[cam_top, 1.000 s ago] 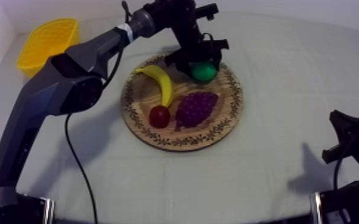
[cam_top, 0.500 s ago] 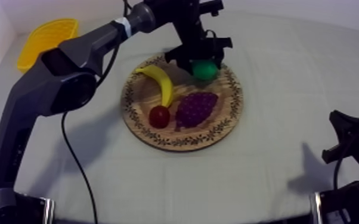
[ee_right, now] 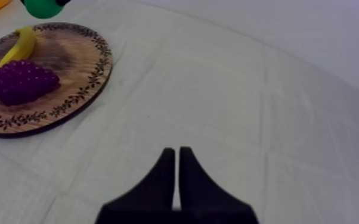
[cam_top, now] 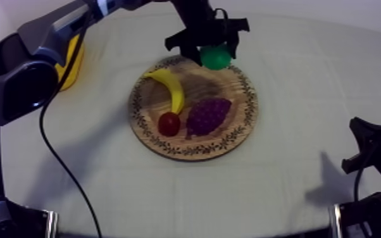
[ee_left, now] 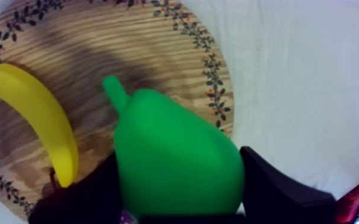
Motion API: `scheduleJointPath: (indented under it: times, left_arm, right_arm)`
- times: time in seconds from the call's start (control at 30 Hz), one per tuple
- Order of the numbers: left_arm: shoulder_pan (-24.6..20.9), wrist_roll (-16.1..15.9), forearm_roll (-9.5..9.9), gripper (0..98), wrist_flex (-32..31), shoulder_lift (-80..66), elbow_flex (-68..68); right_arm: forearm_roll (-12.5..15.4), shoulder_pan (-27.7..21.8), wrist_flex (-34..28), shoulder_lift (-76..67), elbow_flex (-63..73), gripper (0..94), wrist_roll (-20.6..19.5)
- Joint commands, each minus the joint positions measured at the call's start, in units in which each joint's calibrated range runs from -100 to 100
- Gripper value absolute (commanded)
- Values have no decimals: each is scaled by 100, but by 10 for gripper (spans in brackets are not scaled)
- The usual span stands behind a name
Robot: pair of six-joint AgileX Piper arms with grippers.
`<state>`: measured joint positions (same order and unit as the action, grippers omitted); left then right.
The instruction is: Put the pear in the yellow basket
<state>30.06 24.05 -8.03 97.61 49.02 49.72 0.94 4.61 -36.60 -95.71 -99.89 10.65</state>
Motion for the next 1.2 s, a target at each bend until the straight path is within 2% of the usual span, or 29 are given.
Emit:
scheduleJointPath:
  times: [0.0, 0.53, 1.17]
  left_arm:
    - [-4, 6, 7, 526, 0, -362, -250]
    - [-294, 50, 212, 541, 212, -2047, -1441]
    - [-1870, -377, 612, 541, 215, -3105, -3283]
  right_arm:
    - [1, -1, -1, -4, 0, 4, 2]
    - [1, -1, -1, -4, 0, 4, 2]
    - [1, -1, -1, -4, 0, 4, 2]
